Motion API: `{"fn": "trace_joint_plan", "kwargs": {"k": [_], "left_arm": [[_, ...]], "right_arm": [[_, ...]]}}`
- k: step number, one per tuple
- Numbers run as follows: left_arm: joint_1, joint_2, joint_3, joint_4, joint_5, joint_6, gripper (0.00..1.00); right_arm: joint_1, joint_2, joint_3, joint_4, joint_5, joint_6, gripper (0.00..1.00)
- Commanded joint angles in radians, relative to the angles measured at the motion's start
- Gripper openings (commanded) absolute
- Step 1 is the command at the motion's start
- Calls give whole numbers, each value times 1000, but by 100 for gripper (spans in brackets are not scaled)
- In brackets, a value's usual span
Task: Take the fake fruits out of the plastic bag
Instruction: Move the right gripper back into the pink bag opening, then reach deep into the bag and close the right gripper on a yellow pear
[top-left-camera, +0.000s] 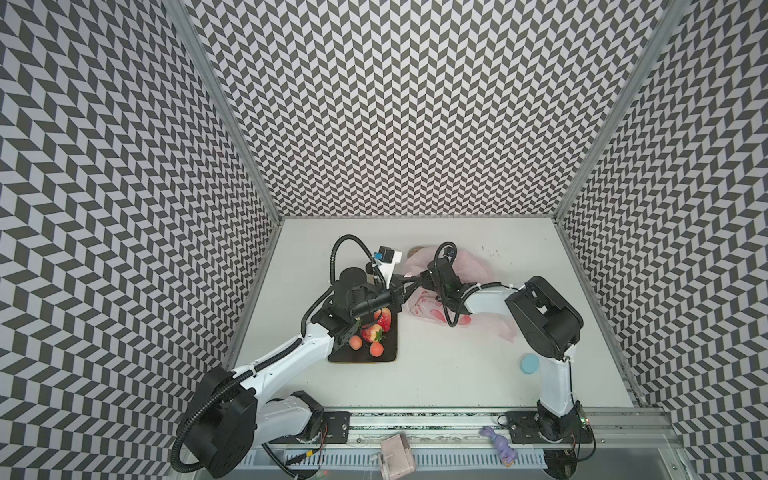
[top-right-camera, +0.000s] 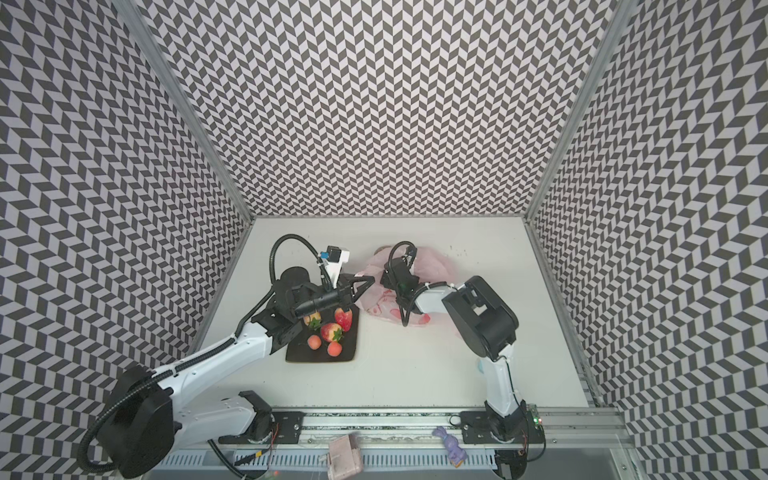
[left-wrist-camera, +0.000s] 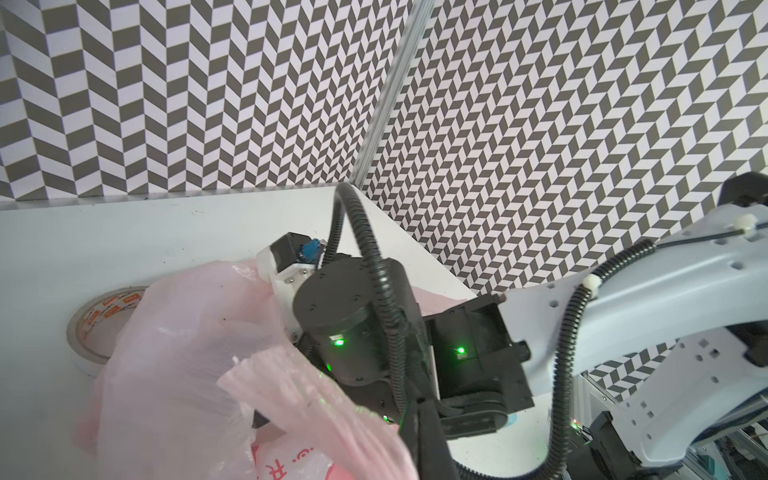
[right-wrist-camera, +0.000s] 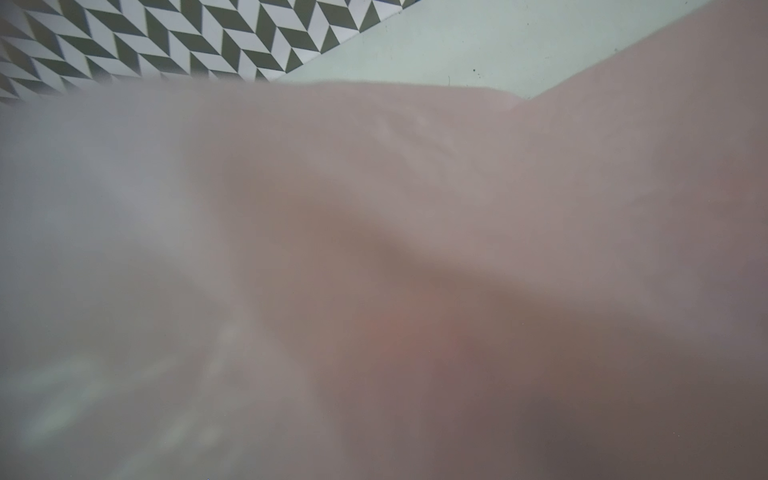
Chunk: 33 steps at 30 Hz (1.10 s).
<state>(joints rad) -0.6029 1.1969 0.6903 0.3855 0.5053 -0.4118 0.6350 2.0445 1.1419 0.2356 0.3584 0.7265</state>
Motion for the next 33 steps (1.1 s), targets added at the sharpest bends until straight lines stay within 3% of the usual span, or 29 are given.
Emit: {"fn": "trace_joint_plan", "kwargs": {"k": [1,5,10,15,19,27,33], "left_arm": [[-18,-12,27,-10,27,15,0],[-34,-40,10,-18,4,15,0],[-37,-88,-22,-27,-54,14,0],[-35,-143,-61,-47,-227,14,0],[-31,-168,-87,-28,-302,10,0],[-21,-173,-116,-15,-305,-2,0],[-21,-150,-115,-10,-269,-7,0]], "right_arm": [[-19,47,46,-19,34,35,80],[-32,78,86,-74,45,53,78],[-38,62,88,-98,42,36,70],[-44,-21,45,-128,28,-10,59],[-44,-104,-23,-150,37,-37,55],[-50,-226,-154,-150,-41,-41,54],[-49,-264,-170,-135,-126,-46,39]]}}
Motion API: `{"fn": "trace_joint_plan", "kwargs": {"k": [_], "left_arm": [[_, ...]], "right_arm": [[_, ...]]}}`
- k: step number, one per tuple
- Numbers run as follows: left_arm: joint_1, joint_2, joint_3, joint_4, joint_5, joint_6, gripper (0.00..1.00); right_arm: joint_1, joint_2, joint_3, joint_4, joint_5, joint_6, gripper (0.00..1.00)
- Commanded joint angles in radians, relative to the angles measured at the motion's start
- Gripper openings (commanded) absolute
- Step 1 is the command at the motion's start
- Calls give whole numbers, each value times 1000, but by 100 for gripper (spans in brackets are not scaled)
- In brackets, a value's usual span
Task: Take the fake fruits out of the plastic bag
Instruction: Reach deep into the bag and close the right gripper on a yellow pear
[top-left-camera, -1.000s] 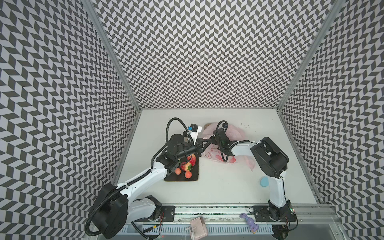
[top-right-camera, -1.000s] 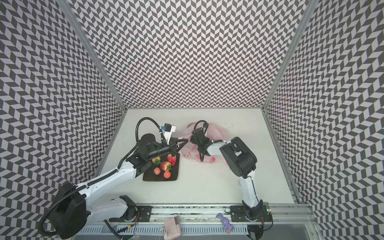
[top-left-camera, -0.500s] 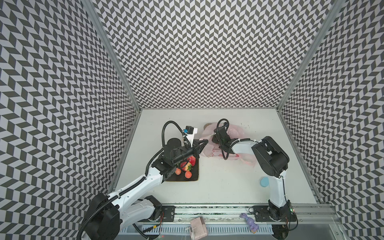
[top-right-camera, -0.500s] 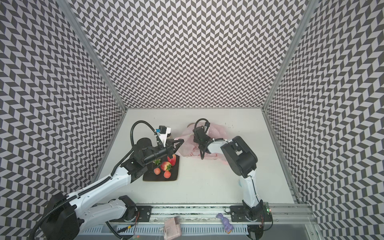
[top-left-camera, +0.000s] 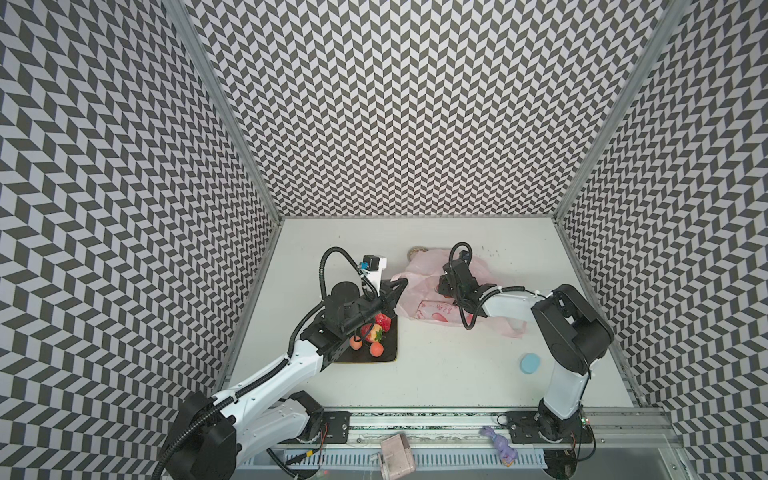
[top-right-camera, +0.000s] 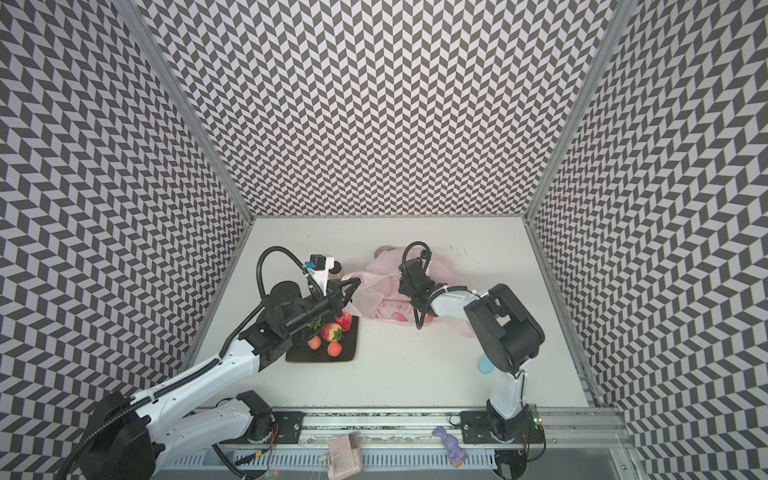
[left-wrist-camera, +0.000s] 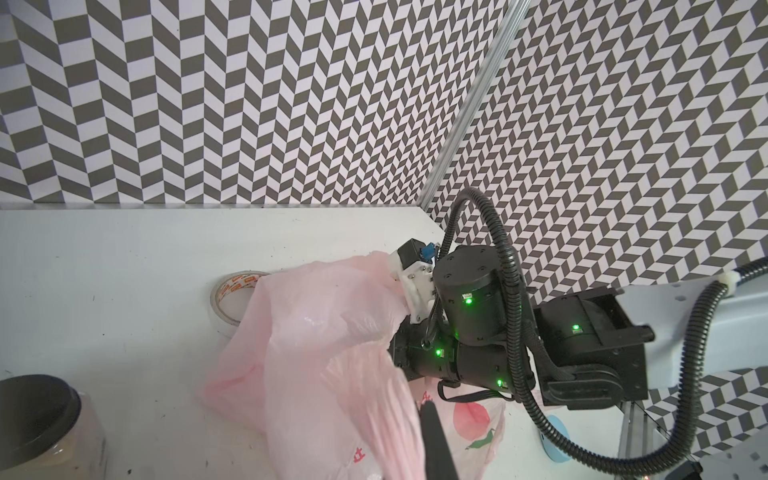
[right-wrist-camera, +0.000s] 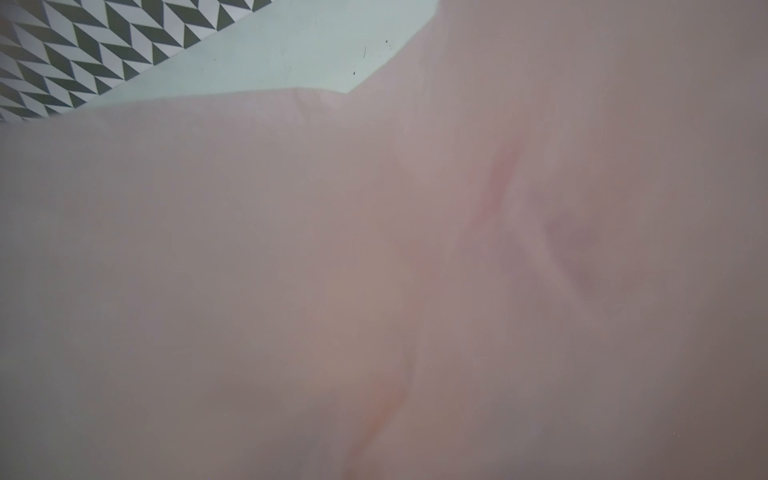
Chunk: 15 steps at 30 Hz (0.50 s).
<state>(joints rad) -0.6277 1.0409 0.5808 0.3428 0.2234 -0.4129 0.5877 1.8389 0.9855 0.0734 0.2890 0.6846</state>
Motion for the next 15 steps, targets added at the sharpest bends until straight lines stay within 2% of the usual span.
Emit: {"fn": "trace_joint_plan", "kwargs": {"k": [1,15], "left_arm": [[3,9,-6,36,11,-6,0],[60,88,9,101,-1,-59,0]], "right_arm": [[-2,-79,-23,34,-69,-5,38],[10,-485,-192,84,-340,-68,38]]}}
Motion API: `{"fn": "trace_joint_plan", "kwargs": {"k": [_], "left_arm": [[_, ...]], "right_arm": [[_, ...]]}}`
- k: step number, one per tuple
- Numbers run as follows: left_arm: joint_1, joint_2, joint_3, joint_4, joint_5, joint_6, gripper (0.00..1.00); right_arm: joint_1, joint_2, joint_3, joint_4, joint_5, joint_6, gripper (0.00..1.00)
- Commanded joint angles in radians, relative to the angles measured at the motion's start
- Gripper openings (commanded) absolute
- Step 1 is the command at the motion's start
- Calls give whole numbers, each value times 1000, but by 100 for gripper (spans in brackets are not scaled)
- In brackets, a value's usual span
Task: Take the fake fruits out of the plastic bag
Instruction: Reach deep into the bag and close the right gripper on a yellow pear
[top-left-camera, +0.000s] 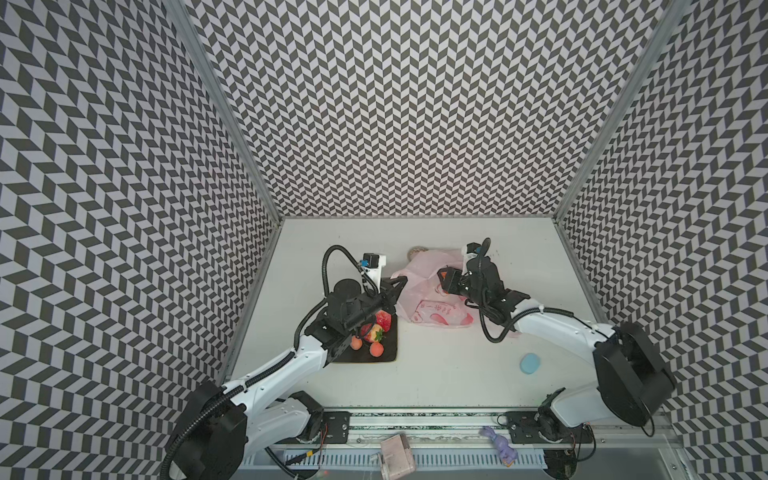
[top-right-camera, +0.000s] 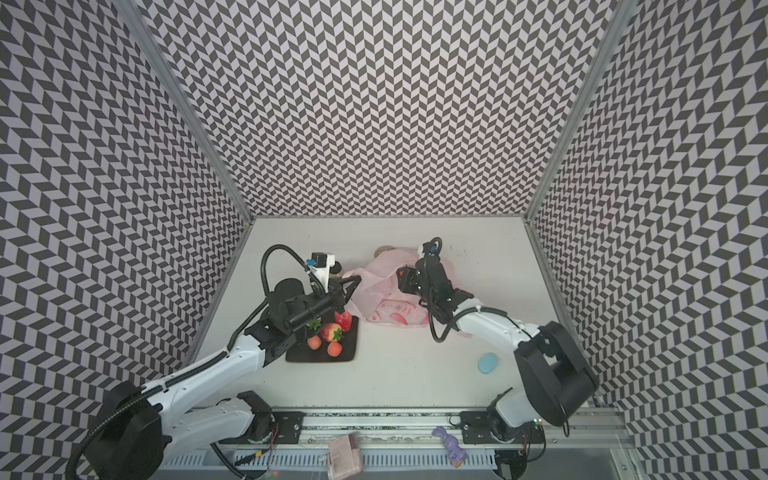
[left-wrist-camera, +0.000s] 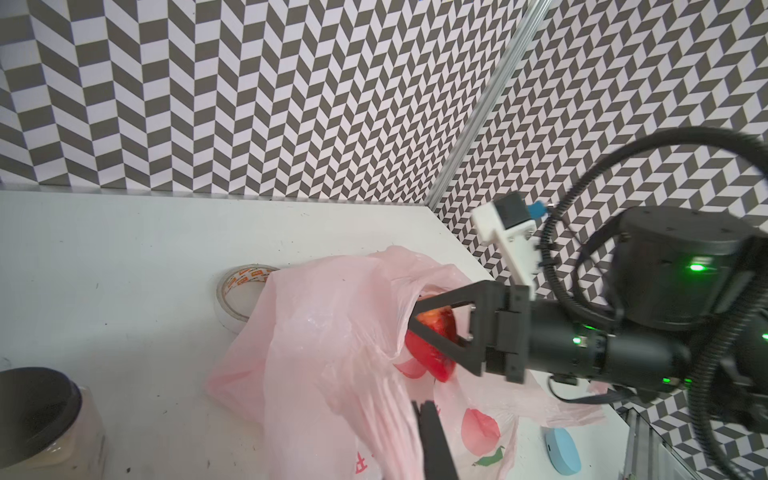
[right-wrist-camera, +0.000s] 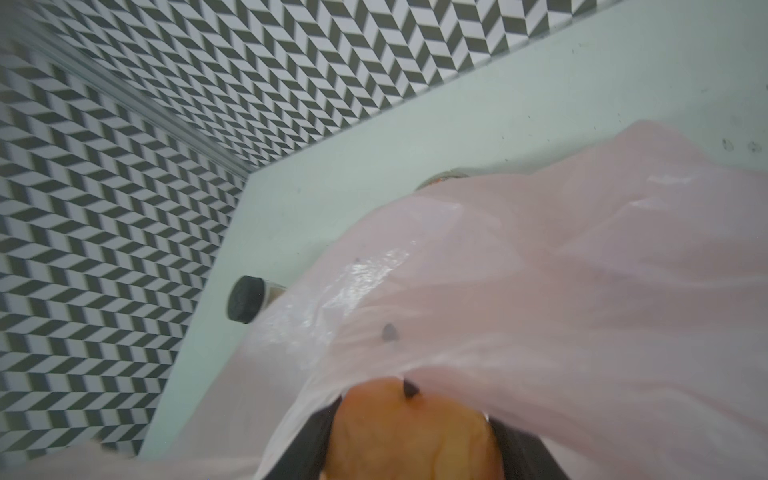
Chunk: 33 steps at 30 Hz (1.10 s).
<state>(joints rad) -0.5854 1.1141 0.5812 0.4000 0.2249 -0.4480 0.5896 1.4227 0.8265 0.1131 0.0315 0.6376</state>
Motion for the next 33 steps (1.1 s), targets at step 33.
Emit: {"fn": "trace_joint_plan", "kwargs": {"k": [33], "left_arm": [[-75,145,81,197,84,-44,0]], "right_arm": [[2,-308,-188,-118,207,-227,39]]}}
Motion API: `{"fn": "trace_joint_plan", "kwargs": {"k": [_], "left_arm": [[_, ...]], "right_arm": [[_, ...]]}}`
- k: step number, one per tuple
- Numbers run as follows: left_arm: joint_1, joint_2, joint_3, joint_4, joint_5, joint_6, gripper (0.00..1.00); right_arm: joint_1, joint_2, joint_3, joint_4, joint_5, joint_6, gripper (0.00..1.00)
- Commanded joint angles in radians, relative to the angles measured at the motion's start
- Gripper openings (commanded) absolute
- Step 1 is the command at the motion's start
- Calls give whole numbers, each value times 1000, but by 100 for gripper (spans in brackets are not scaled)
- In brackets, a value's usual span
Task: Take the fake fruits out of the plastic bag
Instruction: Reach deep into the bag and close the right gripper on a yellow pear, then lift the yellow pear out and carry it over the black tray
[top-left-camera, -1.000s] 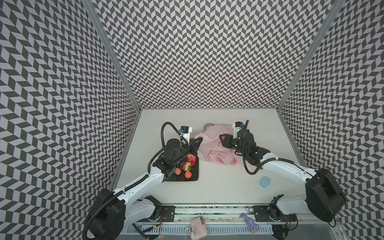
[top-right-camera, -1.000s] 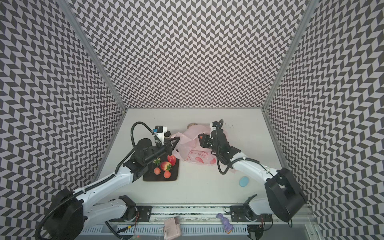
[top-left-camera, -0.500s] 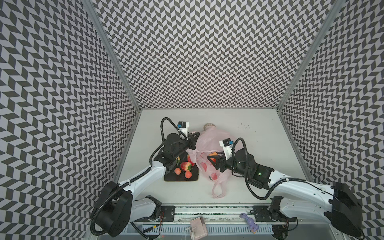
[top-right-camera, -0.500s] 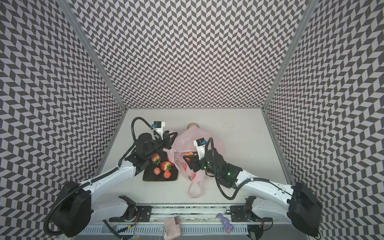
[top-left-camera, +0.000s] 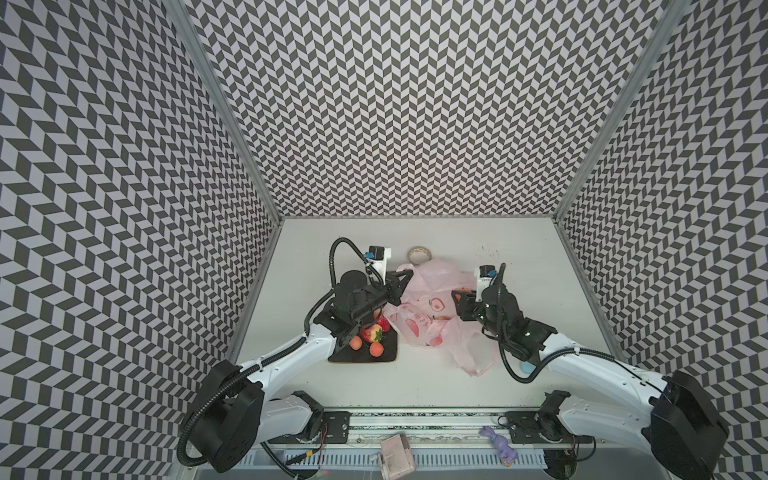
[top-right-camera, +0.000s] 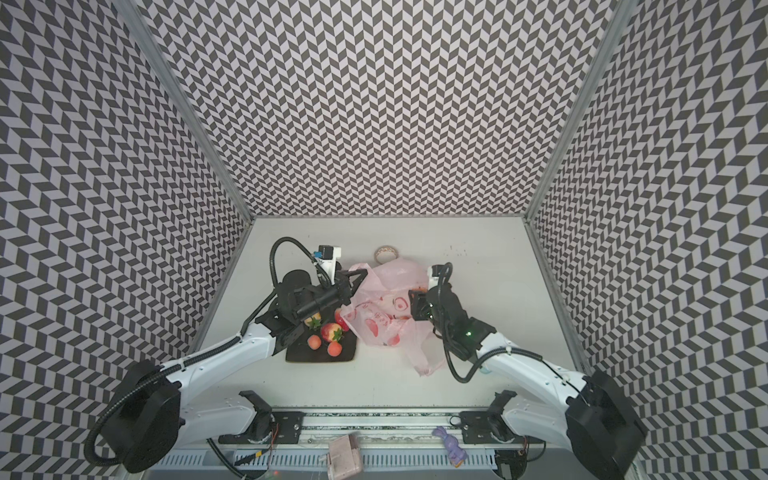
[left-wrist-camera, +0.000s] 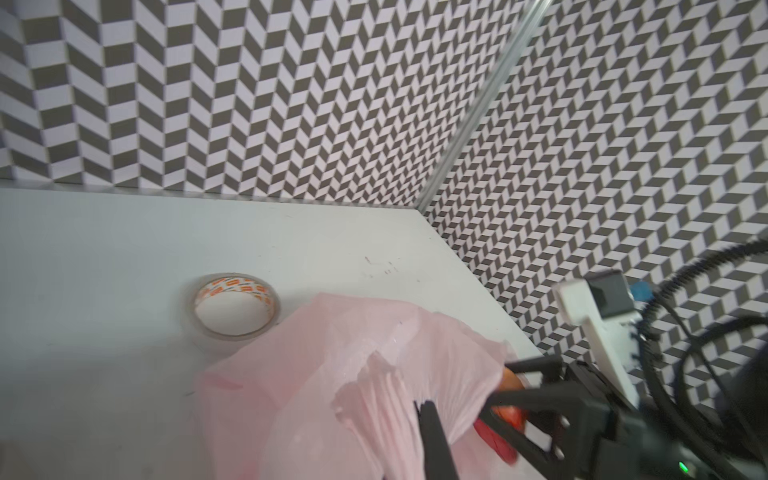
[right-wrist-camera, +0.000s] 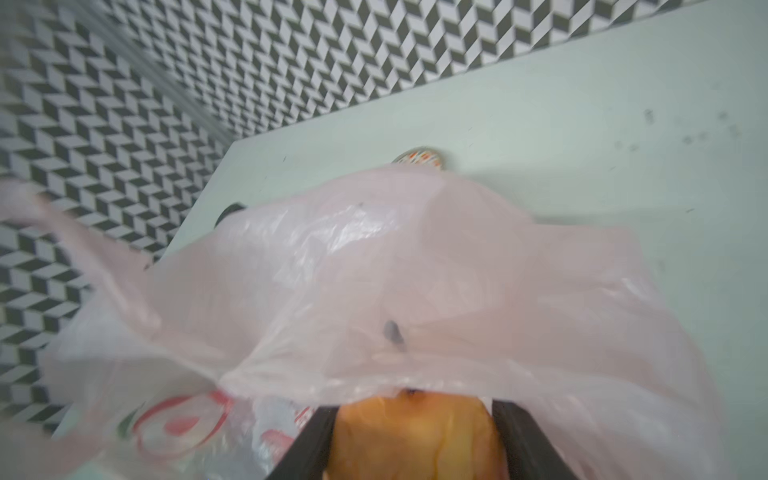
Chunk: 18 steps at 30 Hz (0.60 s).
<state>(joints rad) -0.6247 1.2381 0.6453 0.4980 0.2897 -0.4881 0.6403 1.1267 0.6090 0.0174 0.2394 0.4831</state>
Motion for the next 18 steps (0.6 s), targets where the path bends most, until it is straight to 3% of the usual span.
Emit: {"fn": "trace_joint_plan", "kwargs": {"k": [1,4,11,18], "left_arm": [[-48,35,24,119,17,-9,0],[-68,69,55,148,10,-12,0],[-43,142,90,195,-65,-33,0],[-10,205,105,232,-47,-81,0]], "right_arm": [[-51,-6,40,-39,-8,-94,39],[-50,23,48,-81,-96,-124,39],[-45,55,-49,-74,-284,-68,40],[-41,-34,-80,-66,-418,-119,40]]}}
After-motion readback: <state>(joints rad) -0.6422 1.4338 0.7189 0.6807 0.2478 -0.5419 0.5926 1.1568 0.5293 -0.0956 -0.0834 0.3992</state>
